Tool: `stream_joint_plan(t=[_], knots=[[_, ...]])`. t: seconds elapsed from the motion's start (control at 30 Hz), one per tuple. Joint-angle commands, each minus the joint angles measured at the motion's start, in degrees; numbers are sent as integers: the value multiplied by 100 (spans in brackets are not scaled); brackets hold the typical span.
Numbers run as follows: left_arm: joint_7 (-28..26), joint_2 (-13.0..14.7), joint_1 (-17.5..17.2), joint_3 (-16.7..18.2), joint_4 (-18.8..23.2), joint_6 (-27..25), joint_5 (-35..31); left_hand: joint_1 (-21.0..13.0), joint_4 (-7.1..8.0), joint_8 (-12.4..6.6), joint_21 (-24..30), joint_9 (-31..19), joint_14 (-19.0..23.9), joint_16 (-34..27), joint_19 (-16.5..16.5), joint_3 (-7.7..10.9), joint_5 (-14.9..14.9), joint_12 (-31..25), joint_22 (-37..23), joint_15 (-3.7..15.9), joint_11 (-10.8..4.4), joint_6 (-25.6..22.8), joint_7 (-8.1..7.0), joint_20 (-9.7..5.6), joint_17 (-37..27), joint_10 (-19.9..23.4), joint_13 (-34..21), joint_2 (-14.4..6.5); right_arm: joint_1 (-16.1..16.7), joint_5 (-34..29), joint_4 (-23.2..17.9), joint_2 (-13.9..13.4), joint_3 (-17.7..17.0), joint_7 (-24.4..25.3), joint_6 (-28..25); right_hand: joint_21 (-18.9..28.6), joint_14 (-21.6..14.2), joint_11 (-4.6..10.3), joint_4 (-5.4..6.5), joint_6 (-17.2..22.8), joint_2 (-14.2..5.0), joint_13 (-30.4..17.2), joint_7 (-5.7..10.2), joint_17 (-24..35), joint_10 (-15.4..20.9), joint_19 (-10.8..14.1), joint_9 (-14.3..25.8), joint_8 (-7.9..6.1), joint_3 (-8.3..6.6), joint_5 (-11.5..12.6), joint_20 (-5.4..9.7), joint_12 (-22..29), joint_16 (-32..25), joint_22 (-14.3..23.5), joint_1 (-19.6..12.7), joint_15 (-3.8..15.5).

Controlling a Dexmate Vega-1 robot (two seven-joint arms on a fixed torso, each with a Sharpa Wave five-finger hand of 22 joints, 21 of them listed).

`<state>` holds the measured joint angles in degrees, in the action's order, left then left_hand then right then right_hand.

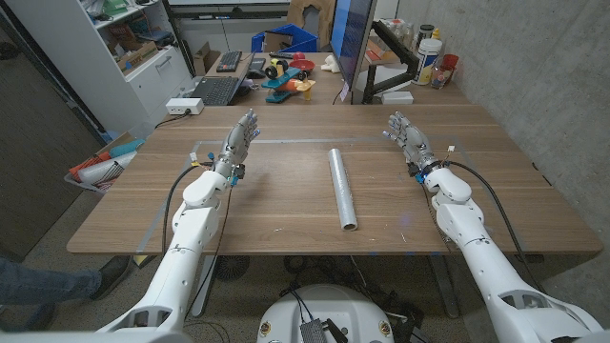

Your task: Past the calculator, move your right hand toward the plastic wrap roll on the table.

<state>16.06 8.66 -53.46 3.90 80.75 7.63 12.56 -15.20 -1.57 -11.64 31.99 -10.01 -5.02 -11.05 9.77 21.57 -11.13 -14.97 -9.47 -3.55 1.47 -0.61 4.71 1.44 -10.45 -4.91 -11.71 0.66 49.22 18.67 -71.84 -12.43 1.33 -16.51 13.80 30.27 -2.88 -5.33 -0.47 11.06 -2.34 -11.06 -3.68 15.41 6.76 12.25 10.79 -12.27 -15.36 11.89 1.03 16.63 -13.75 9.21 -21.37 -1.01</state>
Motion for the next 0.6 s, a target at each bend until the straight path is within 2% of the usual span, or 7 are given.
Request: stream_joint_plan(t=[0.03, 0.6], knots=[[67, -84, -26, 129, 77, -77, -117, -24, -26, 7, -21, -24, -20, -47, 180, -3, -1, 17, -25, 31, -7, -67, -2, 59, -14, 50, -16, -48, -92, -34, 283, 98, -80, -352, 400, -18, -80, 15, -43, 7, 56, -10, 36, 6, 47, 68, 23, 17, 6, -17, -7, -3, -16, 21, 28, 9], [39, -91, -168, 180, 332, -202, -190, -13, -43, 10, -87, -27, 37, -60, 137, -12, 4, 25, -27, 38, -32, -132, -7, 72, -13, 125, 2, -62, -286, 253, 906, 193, -199, -1037, 1045, -87, -216, 54, -26, -44, 196, -13, 80, -25, 107, 175, 26, 49, 123, -4, -8, -45, -51, 17, 178, 44]])
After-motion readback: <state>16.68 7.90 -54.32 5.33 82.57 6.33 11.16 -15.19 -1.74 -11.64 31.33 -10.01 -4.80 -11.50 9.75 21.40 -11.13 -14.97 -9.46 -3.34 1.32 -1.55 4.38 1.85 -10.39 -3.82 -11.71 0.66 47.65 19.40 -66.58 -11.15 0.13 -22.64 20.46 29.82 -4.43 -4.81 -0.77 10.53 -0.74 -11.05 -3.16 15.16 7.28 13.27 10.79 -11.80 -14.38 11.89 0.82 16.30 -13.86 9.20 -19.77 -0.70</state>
